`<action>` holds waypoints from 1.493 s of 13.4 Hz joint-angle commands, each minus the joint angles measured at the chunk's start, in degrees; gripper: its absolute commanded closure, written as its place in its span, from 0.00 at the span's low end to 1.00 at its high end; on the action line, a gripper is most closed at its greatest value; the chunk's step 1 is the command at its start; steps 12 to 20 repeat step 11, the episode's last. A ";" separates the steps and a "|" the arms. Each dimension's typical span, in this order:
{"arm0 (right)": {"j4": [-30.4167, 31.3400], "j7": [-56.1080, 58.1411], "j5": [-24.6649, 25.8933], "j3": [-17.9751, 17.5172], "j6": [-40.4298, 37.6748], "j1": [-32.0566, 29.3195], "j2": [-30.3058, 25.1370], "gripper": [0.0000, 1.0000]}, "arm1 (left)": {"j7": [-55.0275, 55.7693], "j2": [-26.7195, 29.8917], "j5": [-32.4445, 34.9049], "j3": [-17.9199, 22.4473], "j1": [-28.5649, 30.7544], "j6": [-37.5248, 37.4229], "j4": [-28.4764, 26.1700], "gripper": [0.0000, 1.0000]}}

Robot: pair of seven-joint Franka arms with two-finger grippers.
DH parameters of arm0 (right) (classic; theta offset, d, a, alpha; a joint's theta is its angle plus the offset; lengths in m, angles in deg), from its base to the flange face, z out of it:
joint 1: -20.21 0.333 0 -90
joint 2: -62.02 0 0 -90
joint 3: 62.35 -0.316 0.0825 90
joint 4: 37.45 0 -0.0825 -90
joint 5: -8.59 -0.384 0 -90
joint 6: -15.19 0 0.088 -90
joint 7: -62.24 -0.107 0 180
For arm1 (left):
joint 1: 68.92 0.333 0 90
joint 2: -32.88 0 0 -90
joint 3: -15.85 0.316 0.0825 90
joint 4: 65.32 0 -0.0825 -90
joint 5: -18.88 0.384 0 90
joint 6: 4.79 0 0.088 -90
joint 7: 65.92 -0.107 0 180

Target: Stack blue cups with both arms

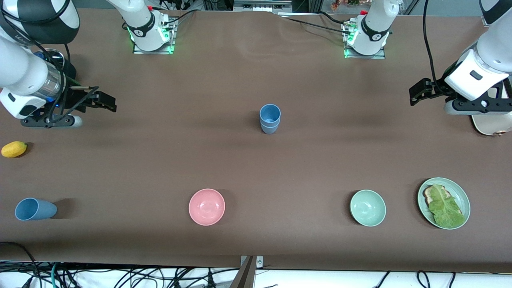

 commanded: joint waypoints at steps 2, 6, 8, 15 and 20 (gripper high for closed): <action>-0.85 0.64 0.48 0.03 -2.74 -0.09 -0.50 0.00 | -0.87 -0.64 -1.45 0.26 -0.16 -0.93 1.61 0.00; -2.88 0.64 1.53 -0.06 -3.27 0.08 1.26 0.00 | -0.87 -0.64 -2.16 0.26 -0.07 -0.93 1.61 0.00; -3.67 0.56 1.44 0.03 -3.71 -0.09 1.44 0.00 | -0.87 -0.64 -2.16 0.26 -0.07 -0.93 1.61 0.00; -3.85 0.64 2.14 0.12 -4.06 -0.71 1.53 0.00 | -0.87 -0.64 -2.16 0.26 -0.16 -0.84 1.61 0.00; -3.85 0.64 2.14 0.12 -4.06 -0.71 1.53 0.00 | -0.87 -0.64 -2.16 0.26 -0.16 -0.84 1.61 0.00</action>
